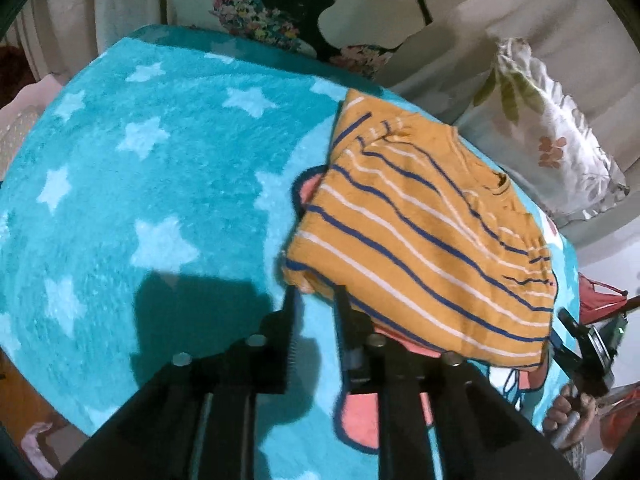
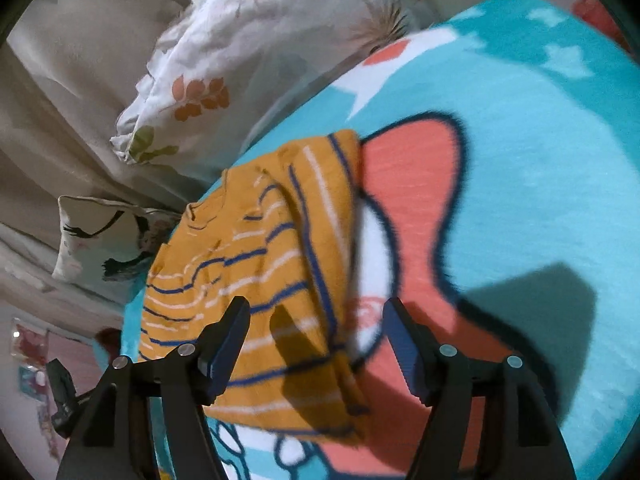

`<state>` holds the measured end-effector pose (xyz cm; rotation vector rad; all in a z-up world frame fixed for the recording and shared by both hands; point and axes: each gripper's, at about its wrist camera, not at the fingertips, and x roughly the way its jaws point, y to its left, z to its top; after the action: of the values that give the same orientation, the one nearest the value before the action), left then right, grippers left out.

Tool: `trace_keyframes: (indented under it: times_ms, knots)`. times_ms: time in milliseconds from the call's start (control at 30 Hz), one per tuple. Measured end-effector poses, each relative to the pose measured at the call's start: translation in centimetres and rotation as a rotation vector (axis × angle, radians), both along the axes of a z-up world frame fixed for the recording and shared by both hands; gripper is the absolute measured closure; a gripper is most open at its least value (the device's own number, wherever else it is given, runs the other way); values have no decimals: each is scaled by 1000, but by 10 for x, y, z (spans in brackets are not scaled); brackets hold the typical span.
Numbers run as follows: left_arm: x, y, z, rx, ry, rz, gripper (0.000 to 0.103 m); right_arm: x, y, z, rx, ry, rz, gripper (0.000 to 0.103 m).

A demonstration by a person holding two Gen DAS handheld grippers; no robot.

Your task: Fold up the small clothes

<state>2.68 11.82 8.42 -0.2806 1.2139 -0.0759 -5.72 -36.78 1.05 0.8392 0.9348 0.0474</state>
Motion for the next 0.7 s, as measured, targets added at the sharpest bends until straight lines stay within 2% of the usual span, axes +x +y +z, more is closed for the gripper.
trace_keyframes:
  times_ms: [100, 133, 200, 333, 500, 700]
  knots:
    - [-8, -8, 6, 22, -12, -8, 77, 15, 11, -16, 79, -8, 34, 28]
    - [-9, -11, 7, 29, -11, -10, 77, 16, 17, -15, 71, -32, 40, 30]
    - [-15, -16, 9, 46, -6, -7, 77, 24, 27, -19, 110, -18, 94, 77]
    - [-25, -20, 12, 57, 4, 3, 77, 27, 15, -12, 160, -6, 126, 83]
    - [-40, -26, 16, 50, 2, 15, 75, 23, -7, 17, 78, -14, 179, 85]
    - [-55, -39, 6, 55, 27, 24, 73, 32, 0, -2, 6, 50, 227, 81]
